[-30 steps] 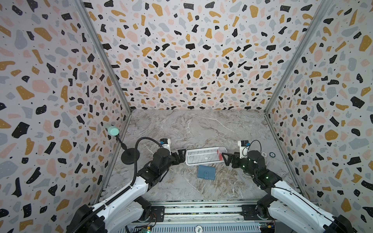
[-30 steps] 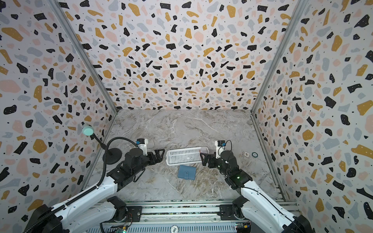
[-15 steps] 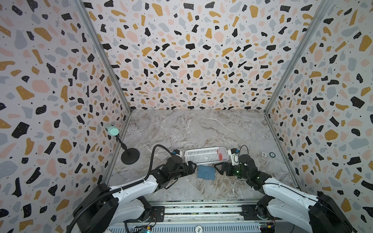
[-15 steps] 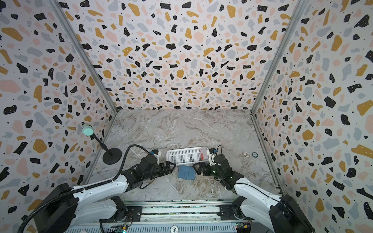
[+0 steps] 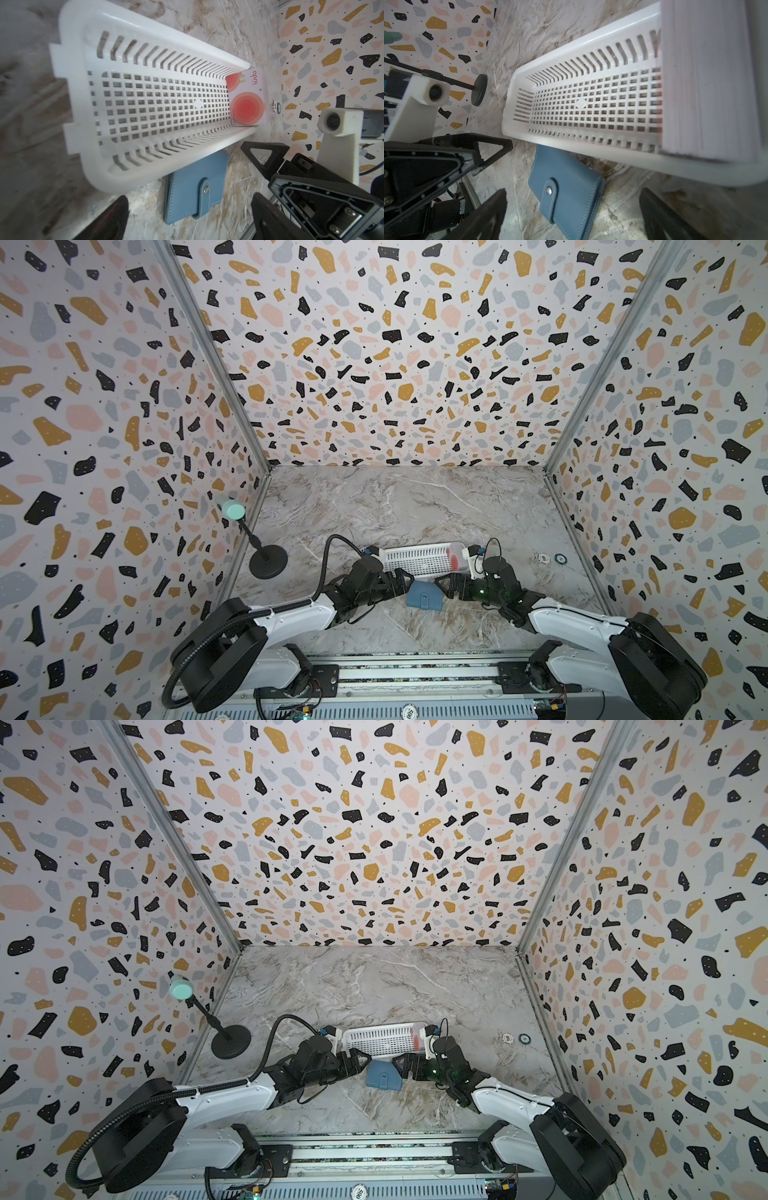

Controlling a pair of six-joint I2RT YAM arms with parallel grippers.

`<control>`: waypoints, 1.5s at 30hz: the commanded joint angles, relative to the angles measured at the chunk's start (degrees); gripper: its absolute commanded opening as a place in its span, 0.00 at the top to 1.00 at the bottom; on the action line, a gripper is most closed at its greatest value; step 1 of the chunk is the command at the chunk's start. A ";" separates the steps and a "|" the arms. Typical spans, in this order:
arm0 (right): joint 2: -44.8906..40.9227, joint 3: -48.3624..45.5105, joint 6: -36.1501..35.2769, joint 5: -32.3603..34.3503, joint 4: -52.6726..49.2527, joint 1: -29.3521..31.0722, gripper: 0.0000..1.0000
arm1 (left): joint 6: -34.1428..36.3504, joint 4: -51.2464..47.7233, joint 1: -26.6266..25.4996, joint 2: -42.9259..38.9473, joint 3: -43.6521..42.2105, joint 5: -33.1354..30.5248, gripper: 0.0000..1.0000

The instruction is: Put the credit cards into the card holder

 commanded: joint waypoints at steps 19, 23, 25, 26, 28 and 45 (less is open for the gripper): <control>10.19 10.20 -6.03 -1.64 3.53 -6.27 0.01 | 1.88 6.84 1.80 10.56 8.26 -1.43 0.10; 12.59 11.88 -7.05 -1.77 3.64 -6.85 0.01 | 3.04 6.35 3.24 12.57 10.39 -0.45 0.10; 13.45 12.81 -7.53 -1.87 3.32 -7.02 0.01 | 3.56 5.91 3.38 13.32 11.35 -0.10 0.10; 13.55 13.05 -7.71 -1.87 3.03 -7.01 0.01 | 3.82 5.64 3.38 13.47 11.70 0.09 0.10; 13.10 12.79 -7.72 -1.90 2.83 -6.82 0.01 | 4.20 5.19 3.42 13.42 11.93 0.49 0.10; -7.80 2.45 1.14 11.65 -14.22 8.60 0.35 | 16.32 -6.30 1.11 6.78 7.40 6.26 0.14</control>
